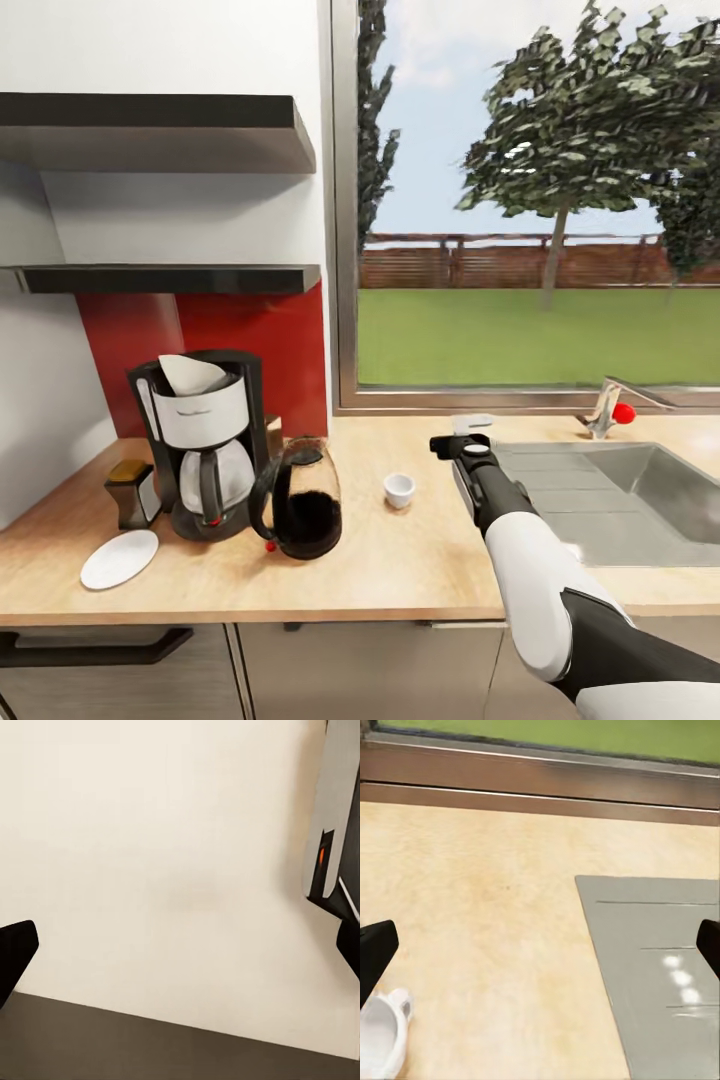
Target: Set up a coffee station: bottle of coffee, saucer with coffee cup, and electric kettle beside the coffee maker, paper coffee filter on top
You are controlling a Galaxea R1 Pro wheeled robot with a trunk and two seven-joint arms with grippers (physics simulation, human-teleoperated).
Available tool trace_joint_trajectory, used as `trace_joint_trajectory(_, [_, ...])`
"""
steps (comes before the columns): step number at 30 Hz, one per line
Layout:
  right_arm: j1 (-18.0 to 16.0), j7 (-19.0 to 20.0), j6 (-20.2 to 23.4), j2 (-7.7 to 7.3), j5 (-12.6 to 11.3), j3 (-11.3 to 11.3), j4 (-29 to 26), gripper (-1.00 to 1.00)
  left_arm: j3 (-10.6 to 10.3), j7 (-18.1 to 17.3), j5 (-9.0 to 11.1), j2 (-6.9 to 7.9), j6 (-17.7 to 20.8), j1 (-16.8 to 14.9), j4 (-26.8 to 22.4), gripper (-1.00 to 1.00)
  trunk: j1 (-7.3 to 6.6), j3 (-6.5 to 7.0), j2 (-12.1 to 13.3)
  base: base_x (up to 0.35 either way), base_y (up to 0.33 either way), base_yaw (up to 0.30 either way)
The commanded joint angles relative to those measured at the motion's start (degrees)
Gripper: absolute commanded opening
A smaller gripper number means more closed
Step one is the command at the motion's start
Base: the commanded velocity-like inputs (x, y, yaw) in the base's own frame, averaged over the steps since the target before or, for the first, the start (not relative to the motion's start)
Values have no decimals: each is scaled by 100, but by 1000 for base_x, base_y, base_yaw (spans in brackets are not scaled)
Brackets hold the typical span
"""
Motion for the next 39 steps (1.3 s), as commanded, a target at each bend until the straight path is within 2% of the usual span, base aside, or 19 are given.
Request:
trace_joint_trajectory(1, [-5,4,21,8,37,-28,0,100,50,17,-61,2,-18,-4,7,100,5,-8,-7,288,208,0])
trace_joint_trajectory(11, [1,-1,22,8,37,-47,43,100,49,17,-60,-3,-18,-4,7,100,5,-35,-7,269,205,94])
trace_joint_trajectory(25, [11,-1,29,8,59,-75,60,100,39,1,-62,0,-24,-4,13,100,5,-85,-7,25,19,12])
trace_joint_trajectory(34, [30,-13,22,8,72,-89,704,100,36,-1,-69,-7,-29,-4,15,100,5,-127,-7,0,0,0])
trace_joint_trajectory(39, [32,-23,30,8,72,-121,813,100,36,-2,-69,-8,-37,-4,15,100,5,-129,-7,0,0,0])
